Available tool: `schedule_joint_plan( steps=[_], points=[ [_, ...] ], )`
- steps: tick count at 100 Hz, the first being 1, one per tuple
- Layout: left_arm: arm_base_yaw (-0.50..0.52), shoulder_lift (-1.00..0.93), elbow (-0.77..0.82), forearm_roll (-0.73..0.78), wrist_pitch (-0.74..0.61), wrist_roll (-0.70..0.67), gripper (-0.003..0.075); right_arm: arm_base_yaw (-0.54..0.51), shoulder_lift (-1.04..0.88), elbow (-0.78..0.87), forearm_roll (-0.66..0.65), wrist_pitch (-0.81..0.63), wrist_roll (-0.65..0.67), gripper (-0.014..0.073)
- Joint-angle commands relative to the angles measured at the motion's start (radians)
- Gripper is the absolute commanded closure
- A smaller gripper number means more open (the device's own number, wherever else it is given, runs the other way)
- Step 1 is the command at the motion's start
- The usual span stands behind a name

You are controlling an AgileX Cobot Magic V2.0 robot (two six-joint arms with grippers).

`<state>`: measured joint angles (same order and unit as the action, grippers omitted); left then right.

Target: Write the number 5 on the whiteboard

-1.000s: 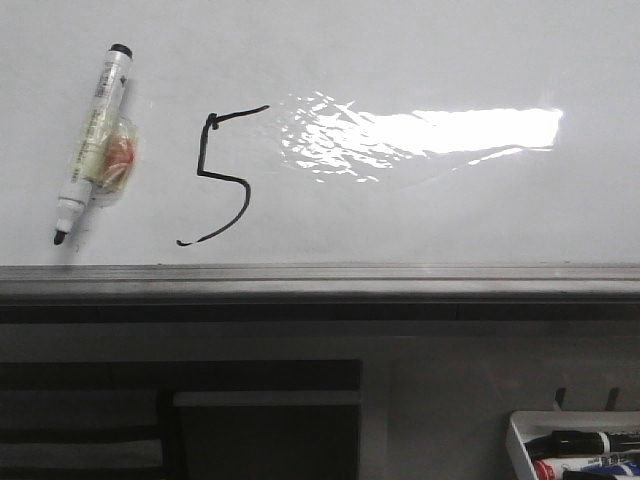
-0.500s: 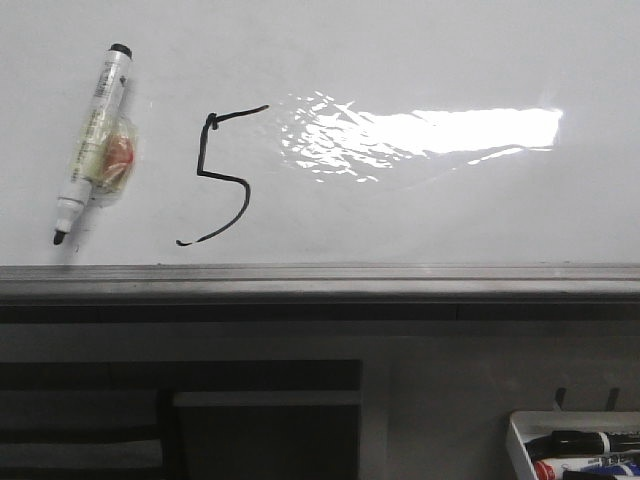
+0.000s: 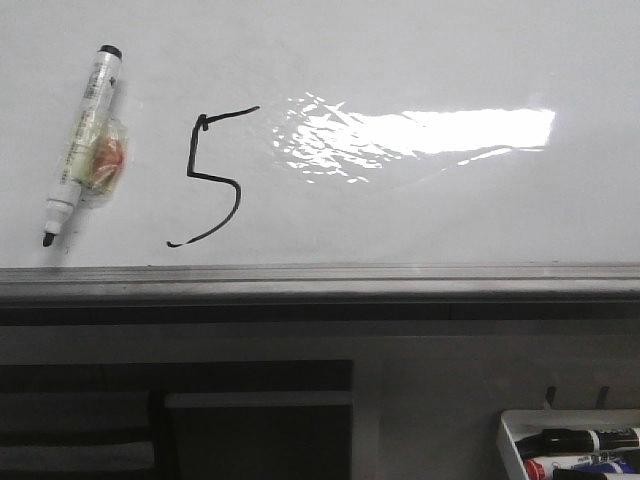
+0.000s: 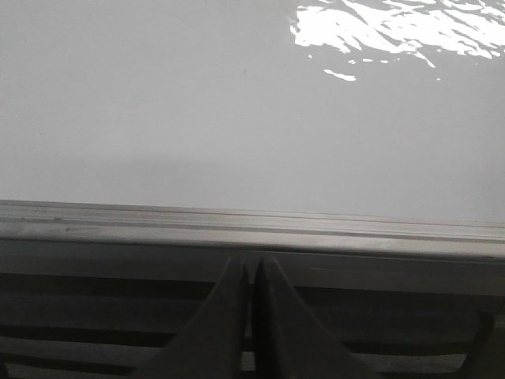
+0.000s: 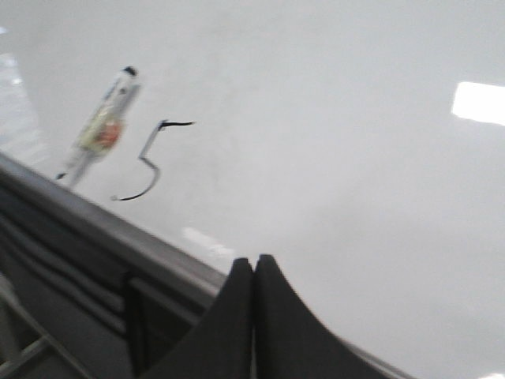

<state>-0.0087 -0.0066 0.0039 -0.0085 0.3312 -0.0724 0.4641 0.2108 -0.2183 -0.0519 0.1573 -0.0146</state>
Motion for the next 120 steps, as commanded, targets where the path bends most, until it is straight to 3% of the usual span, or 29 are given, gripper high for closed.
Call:
schedule_joint_plan(
  steps=[1,19,40,54,80,120],
  points=[
    [0.004,-0.027,0.018,-0.009,-0.064,0.001,0.0741,-0.114,0.009,-0.02,0.006,-0.103,-0.019,0.0655],
    [0.004,-0.027,0.018,-0.009,-0.064,0.001,0.0741,-0.355,-0.057,0.089,0.018,-0.198,-0.019,0.0655],
    [0.004,-0.027,0.018,-0.009,-0.064,0.001,0.0741,-0.474,-0.244,0.201,0.043,-0.133,-0.019,0.0655],
    [0.004,-0.027,0.018,-0.009,-0.064,0.001,0.0741,-0.483,-0.238,0.26,0.052,-0.106,-0.017,0.0655],
    [0.004,-0.027,0.018,-0.009,-0.064,0.001,0.0741,-0.484,-0.238,0.258,0.042,0.166,-0.019,0.0655],
    [0.004,-0.027,0.018,-0.009,-0.064,0.001,0.0741,-0.484,-0.238,0.258,0.042,0.165,-0.019,0.0655]
  ],
)
